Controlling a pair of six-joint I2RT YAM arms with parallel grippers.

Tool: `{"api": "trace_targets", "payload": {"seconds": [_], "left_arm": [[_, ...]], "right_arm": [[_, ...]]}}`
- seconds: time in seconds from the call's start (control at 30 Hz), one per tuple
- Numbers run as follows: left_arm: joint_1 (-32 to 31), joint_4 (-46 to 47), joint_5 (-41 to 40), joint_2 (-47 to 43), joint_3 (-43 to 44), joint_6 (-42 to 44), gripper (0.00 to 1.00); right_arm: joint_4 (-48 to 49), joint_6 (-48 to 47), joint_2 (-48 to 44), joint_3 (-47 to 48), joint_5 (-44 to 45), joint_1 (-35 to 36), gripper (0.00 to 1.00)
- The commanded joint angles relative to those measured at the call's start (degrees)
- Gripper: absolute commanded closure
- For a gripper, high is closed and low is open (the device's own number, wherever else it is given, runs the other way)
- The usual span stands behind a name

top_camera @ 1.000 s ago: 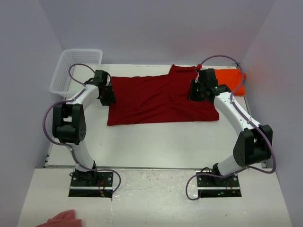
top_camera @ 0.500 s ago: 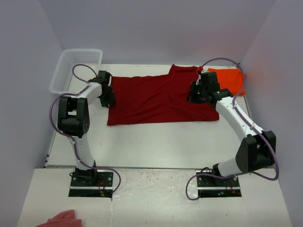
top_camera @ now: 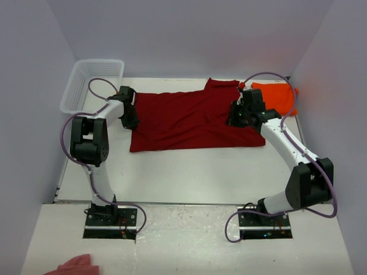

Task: Fold and stack the t-shirts
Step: Fold the flattened tshirt in 1/3 of the way

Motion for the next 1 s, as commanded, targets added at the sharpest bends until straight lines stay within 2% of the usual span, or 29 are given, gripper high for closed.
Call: {"api": "trace_targets", "payload": {"seconds": [0.0,0.37,0.7,0.77,0.8,0.87,0.97], "left_arm": [[-0.2,0.6,-1.3,-1.2,0.8,-0.1,1.00],[-0.2,1.6,-4.8,-10.2,-2.7,-0.9,1.00],[-0.2,-0.3,-3.0,-7.4,2.5,-0.9,1.00],[-0.2,-1.1,-2.5,-5.8,3.2,-0.9,0.63],[-0.3,-1.1,-1.9,-5.6,2.9,-1.0,0.51],[-0.4,-0.8,-1.8,-5.0,2.5,-1.0,0.43],[-0.3,-0.5,-1.6,-4.3,2.2,-0.9,0.42]], "right_arm": [[2.3,0.1,-0.7,-0.2,-1.5,0.2,0.73],[1.9,0.1,-0.5,-0.3,-1.0,0.2,0.74],[1.4,0.0,-0.2,-0.1,-1.1,0.2,0.74],[1.5,-0.1,-0.4,-0.1,-1.2,0.2,0.74],[1.4,-0.1,-0.5,-0.1,-1.2,0.2,0.74],[1.7,-0.1,-0.6,-0.1,-1.5,0.2,0.74],[1.8,-0.1,-0.6,-0.3,-1.8,0.2,0.74]]}}
